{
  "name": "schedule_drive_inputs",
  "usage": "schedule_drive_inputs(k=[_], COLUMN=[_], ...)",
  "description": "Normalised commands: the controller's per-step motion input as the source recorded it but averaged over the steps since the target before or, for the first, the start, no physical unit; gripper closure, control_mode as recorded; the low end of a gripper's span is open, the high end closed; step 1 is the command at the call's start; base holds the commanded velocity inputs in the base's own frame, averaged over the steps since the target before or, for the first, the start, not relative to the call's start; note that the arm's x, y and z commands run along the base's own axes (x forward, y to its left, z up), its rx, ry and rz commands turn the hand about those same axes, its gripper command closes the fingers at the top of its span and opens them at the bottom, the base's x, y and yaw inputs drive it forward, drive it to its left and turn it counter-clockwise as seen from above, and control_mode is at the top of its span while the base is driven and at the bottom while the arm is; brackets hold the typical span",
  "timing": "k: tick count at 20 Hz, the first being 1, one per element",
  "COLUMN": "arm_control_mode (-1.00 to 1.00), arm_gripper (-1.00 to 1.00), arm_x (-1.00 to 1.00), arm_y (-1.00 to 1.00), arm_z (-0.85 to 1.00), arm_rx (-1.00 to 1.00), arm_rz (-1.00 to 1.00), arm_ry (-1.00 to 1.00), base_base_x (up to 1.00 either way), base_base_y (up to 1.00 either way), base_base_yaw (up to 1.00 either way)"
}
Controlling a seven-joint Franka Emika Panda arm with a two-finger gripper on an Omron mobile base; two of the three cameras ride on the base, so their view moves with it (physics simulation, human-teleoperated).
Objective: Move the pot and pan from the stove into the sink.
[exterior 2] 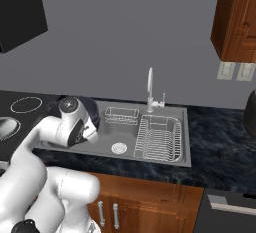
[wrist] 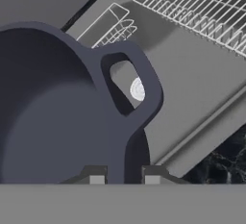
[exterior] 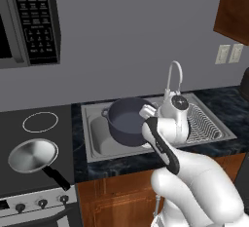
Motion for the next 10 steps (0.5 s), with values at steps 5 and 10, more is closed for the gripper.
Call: schedule_drive_inputs(k=[5, 10], arm_control_mode=[-1.00, -1.00], arm_gripper=[1.00, 1.00], arm_x=[0.24, 0.04], arm_y=[-0.08, -0.08], arm_z=[-0.34, -0.11], arm_rx=[-0.02, 0.00], arm_rz=[0.01, 0.02], arm_ry=[0.02, 0.00], base_base_x=[0.00, 0.00], base_base_y=[0.00, 0.00], base_base_yaw=[0.00, 0.00])
